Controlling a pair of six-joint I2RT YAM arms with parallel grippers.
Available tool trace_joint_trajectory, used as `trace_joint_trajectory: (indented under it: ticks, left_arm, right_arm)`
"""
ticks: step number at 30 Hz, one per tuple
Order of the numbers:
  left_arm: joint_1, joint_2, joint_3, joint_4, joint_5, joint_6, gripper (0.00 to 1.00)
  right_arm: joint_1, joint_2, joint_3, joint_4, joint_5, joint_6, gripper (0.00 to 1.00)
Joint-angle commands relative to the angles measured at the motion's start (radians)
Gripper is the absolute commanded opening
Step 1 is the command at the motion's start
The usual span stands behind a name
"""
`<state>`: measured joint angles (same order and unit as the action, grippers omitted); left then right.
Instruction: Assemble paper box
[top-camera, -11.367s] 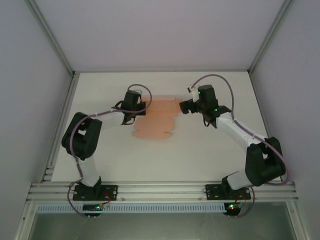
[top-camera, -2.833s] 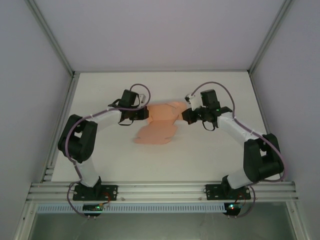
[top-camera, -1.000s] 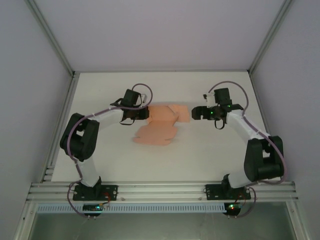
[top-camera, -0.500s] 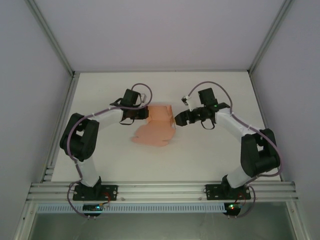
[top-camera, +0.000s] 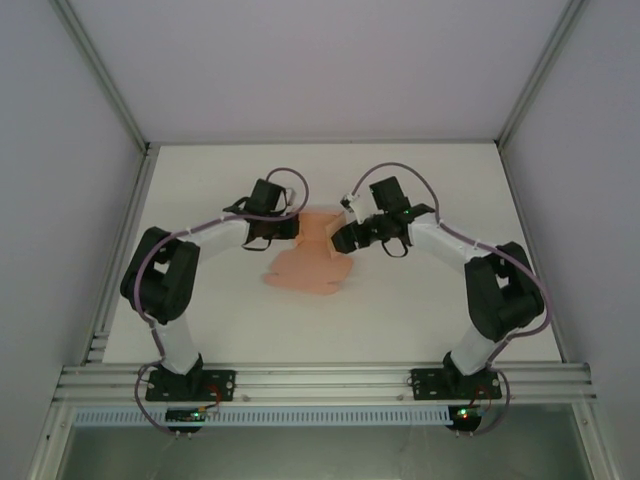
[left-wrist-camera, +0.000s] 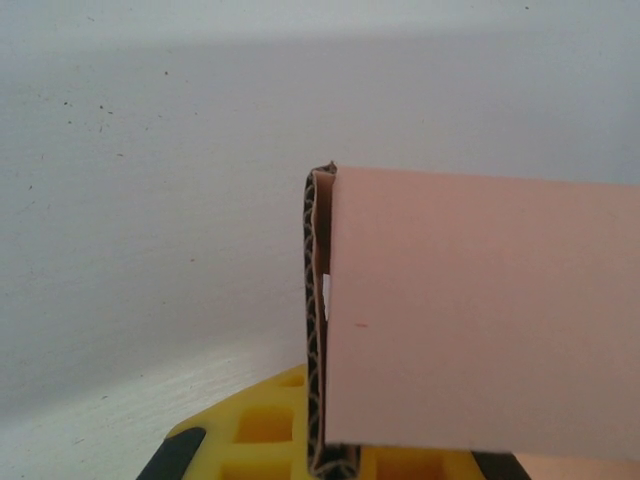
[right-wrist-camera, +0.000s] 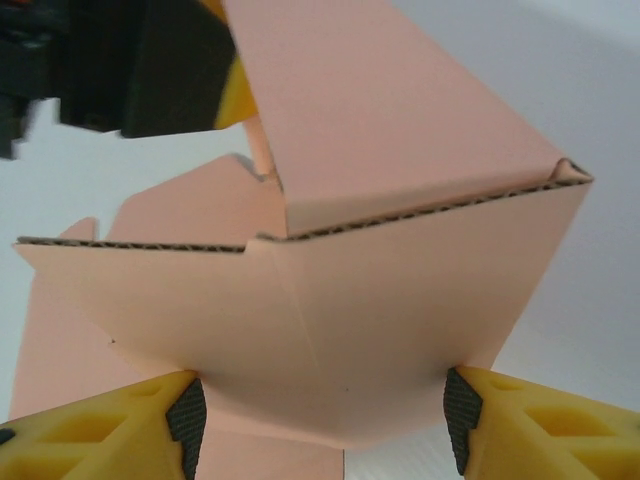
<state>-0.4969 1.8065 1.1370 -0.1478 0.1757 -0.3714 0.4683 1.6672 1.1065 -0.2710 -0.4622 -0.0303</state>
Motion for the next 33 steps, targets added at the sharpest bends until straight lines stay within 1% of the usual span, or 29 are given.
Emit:
trace_joint_trajectory:
  ticks: [1,3,6,9,12,13,15,16,18,22,23,25,28,32,33]
  left_arm:
    - [-0.032,-0.006,0.024,-0.07,-0.004,0.029,0.0]
    - [-0.041,0.0,0.029,-0.074,-0.005,0.04,0.0]
    - [-0.053,0.01,0.038,-0.085,-0.005,0.056,0.0]
    - [-0.062,0.022,0.05,-0.1,-0.008,0.069,0.0]
    - [-0.074,0.036,0.067,-0.117,-0.017,0.077,0.0]
    - [-0.08,0.04,0.073,-0.122,-0.028,0.08,0.0]
    - [-0.092,0.048,0.082,-0.131,-0.049,0.087,0.0]
    - [-0.099,0.052,0.086,-0.135,-0.061,0.087,0.0]
    - [-0.106,0.059,0.098,-0.148,-0.076,0.087,0.0]
    - [-0.118,0.071,0.115,-0.159,-0.106,0.061,0.0]
    - [-0.123,0.072,0.118,-0.159,-0.126,0.049,0.0]
    - [-0.139,0.077,0.132,-0.174,-0.188,0.017,0.0]
    - [-0.168,0.092,0.162,-0.214,-0.303,-0.034,0.0]
    - [-0.196,0.121,0.2,-0.322,-0.469,-0.142,0.0]
    - [-0.194,0.13,0.202,-0.343,-0.511,-0.17,0.0]
  right_arm:
    - [0.024,0.044,0.004,0.078,0.175,0.046,0.67]
    - [0.03,0.064,-0.005,0.109,0.247,0.056,0.67]
    - [0.027,0.102,-0.013,0.133,0.297,0.081,0.66]
    - [0.029,0.126,-0.028,0.183,0.314,0.08,0.63]
    - [0.03,0.14,-0.059,0.263,0.302,0.081,0.6]
    - [0.028,0.145,-0.073,0.293,0.287,0.084,0.56]
    - [0.028,0.153,-0.092,0.342,0.302,0.094,0.51]
    - [0.029,0.156,-0.099,0.364,0.322,0.093,0.46]
    - [0.035,0.16,-0.114,0.405,0.393,0.095,0.35]
    - [0.061,0.158,-0.161,0.51,0.507,0.152,0.21]
    - [0.07,0.157,-0.169,0.532,0.538,0.172,0.17]
    - [0.083,0.163,-0.167,0.53,0.649,0.243,0.1]
    - [0.104,0.19,-0.138,0.483,0.809,0.343,0.07]
    - [0.121,0.246,-0.048,0.303,0.988,0.49,0.05]
    - [0.122,0.256,-0.026,0.234,1.023,0.562,0.05]
